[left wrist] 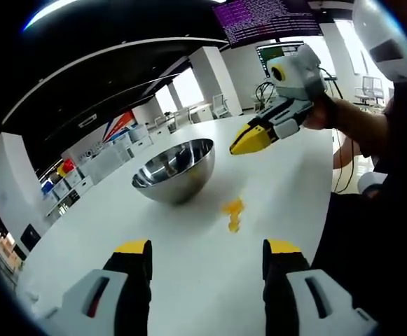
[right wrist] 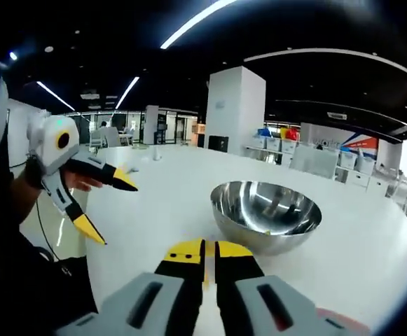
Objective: Pick up the QQ candy scattered on the table and place it into the stainless steel bowl on the table
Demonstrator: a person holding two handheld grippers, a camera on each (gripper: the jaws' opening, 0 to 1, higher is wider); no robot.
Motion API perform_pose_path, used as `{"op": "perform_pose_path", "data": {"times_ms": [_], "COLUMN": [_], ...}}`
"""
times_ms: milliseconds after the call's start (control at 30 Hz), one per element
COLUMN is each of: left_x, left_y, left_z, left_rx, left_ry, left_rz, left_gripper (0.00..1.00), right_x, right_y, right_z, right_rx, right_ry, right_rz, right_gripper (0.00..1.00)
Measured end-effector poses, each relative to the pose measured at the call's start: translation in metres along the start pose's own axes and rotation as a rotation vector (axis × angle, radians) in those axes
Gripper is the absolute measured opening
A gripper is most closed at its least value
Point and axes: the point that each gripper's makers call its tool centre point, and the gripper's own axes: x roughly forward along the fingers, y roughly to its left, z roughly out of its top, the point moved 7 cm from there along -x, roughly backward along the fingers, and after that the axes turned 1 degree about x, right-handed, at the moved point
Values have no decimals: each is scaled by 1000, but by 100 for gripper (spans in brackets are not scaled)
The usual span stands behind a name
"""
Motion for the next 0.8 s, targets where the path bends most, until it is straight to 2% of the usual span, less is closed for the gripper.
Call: {"op": "perform_pose_path", "data": {"times_ms": [267, 333, 400, 500, 633, 800], "left_x": [-1, -1, -1, -1, -1, -4], "left_y": [0, 0, 0, 0, 0, 1], "left_z": [0, 0, 1, 1, 1, -1], "left_rx": [4, 5, 6, 10, 6, 6], "left_ry": [3, 3, 2, 3, 4, 10], "left_rz": [-3, -4, -4, 0, -1, 3], "left_gripper": [64, 64, 64, 64, 64, 64], "right_x": [-1, 3, 10, 29, 56, 75], "right_y": [-23, -32, -41, -55, -67, -68], "right_z": [45, 58, 64, 59, 41, 22], "right_rx": [-65, -75, -78, -51, -37, -14], "right_ry": [-81, -106, -125, -118, -94, -53], "right_rz": [-41, -59, -72, -96, -117, -116], "right_gripper": [4, 4, 4, 4, 4, 4]}}
